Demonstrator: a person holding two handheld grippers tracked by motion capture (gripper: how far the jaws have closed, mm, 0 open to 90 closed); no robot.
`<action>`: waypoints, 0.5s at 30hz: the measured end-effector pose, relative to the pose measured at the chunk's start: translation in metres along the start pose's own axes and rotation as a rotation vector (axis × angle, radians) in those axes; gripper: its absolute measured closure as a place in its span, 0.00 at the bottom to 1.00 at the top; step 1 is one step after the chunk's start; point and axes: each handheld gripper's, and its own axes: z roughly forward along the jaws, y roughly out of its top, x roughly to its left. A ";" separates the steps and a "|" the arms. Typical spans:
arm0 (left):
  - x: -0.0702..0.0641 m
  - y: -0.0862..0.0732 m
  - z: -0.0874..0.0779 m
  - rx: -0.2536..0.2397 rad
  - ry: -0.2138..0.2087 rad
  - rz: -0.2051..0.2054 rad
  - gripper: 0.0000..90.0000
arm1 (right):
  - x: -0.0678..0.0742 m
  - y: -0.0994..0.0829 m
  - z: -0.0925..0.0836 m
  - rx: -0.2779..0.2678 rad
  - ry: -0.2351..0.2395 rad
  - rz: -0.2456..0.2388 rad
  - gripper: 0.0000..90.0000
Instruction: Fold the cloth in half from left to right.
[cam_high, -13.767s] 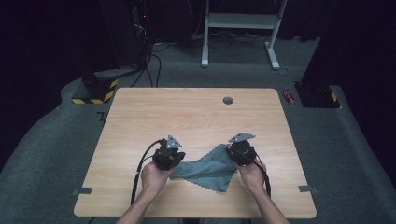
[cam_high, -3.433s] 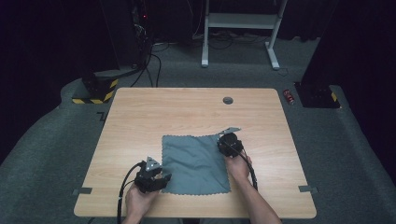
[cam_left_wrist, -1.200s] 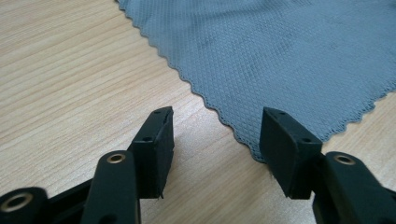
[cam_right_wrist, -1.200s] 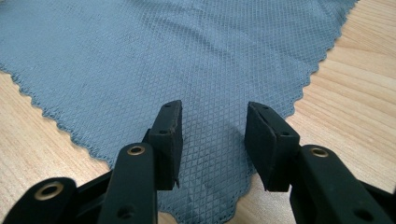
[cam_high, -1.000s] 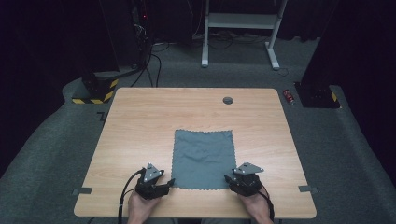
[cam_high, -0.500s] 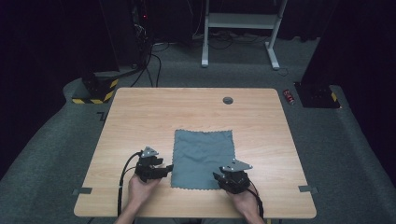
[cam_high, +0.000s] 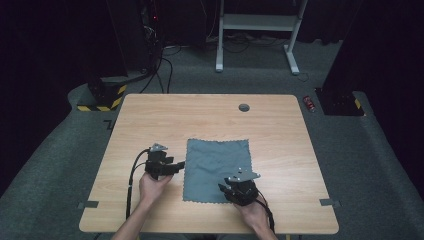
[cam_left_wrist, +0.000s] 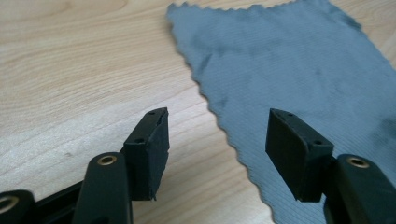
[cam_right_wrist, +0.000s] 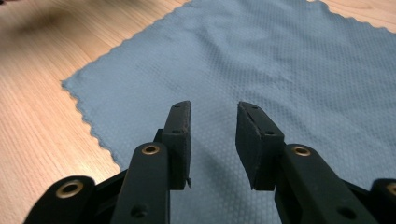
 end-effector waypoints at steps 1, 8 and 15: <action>0.001 0.002 0.001 0.006 0.005 0.009 0.43 | 0.000 0.001 0.001 -0.001 0.003 -0.007 0.72; 0.005 0.019 0.003 -0.006 0.019 0.016 0.44 | 0.008 0.014 0.010 0.000 0.046 -0.055 0.72; 0.005 0.040 0.011 -0.059 0.039 0.024 0.45 | 0.017 0.022 0.018 -0.007 0.087 -0.069 0.71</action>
